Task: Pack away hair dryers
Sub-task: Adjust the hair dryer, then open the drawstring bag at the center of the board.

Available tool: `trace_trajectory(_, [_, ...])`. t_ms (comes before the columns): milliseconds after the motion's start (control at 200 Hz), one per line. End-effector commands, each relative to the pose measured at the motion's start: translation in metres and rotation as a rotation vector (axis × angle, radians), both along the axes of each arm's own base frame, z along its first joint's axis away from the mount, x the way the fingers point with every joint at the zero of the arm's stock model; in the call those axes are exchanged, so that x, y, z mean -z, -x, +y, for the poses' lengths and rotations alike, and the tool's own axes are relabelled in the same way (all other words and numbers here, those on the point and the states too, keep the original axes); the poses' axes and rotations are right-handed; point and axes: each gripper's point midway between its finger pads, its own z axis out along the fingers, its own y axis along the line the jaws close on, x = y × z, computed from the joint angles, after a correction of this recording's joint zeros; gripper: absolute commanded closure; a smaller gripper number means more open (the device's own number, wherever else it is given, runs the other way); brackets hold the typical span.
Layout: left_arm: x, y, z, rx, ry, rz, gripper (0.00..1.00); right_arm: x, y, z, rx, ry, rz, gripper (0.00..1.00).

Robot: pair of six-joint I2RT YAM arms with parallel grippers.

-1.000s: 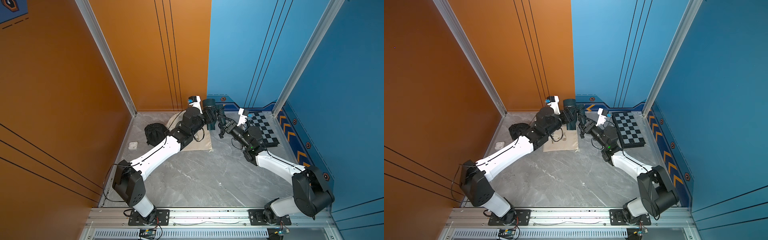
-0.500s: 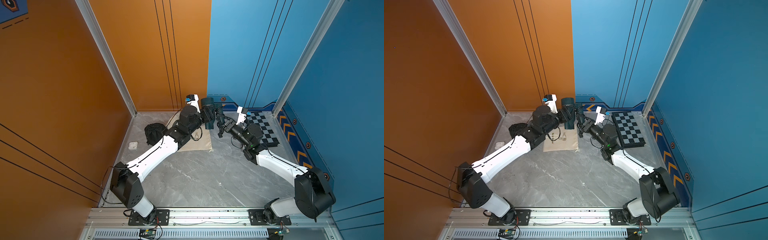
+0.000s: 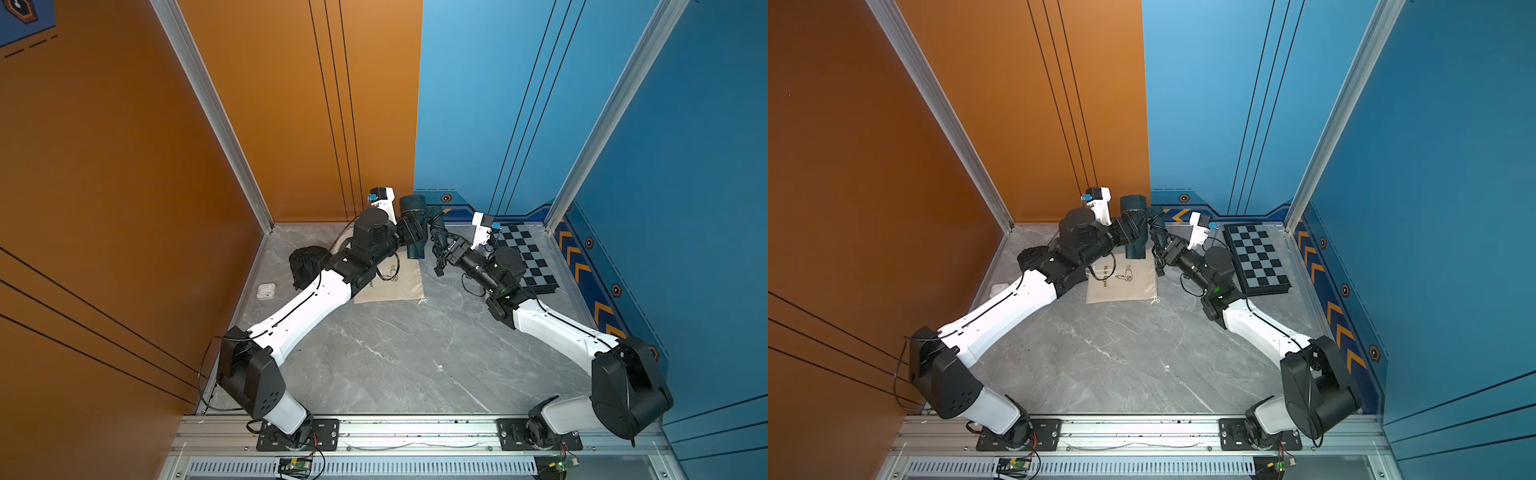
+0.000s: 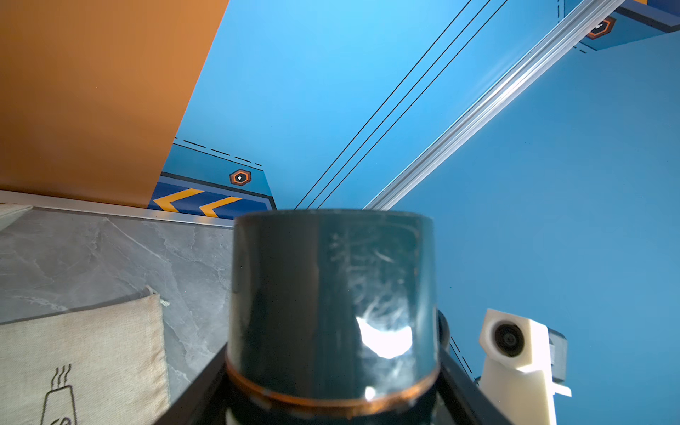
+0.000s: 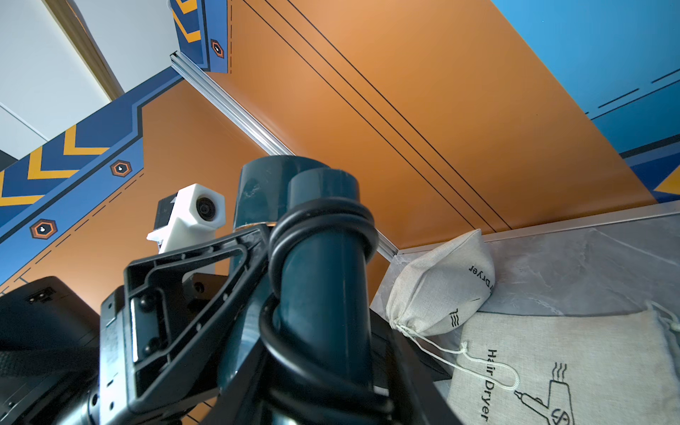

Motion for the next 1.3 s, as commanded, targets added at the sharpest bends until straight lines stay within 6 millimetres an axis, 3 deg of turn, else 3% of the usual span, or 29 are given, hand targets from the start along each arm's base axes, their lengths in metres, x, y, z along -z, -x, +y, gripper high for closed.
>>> trace_trajectory(0, [-0.052,-0.003,0.05,-0.111,0.024,-0.106,0.35,-0.039,-0.007,-0.029,0.112,-0.062,-0.069,0.9])
trace_trajectory(230, [-0.053,-0.003,0.069,-0.11,0.055,-0.102,0.15,-0.039,-0.007,-0.03,0.117,-0.052,-0.073,0.9])
trace_trajectory(270, [-0.053,-0.004,0.07,-0.107,0.056,-0.1,0.08,-0.04,-0.006,-0.03,0.117,-0.052,-0.076,0.9])
trace_trajectory(460, [-0.049,-0.004,0.077,-0.104,0.046,-0.078,0.04,-0.036,-0.006,-0.033,0.128,-0.029,-0.069,0.9])
trace_trajectory(651, [-0.025,-0.002,0.095,-0.142,-0.074,0.005,0.03,-0.021,-0.009,-0.048,0.172,0.045,-0.025,0.9])
trace_trajectory(691, [-0.015,0.0,0.098,-0.142,-0.122,0.038,0.03,-0.013,-0.011,-0.055,0.191,0.068,-0.002,0.9])
trace_trajectory(986, [0.116,0.009,0.104,-0.091,-0.521,0.367,0.06,0.041,-0.006,-0.126,0.343,0.277,0.158,0.9])
trace_trajectory(1126, [0.171,0.004,0.073,0.018,-0.64,0.472,0.07,0.061,0.0,-0.154,0.393,0.375,0.23,0.9])
trace_trajectory(1291, [0.214,-0.01,0.028,0.108,-0.73,0.529,0.08,0.074,0.005,-0.187,0.448,0.38,0.285,0.9])
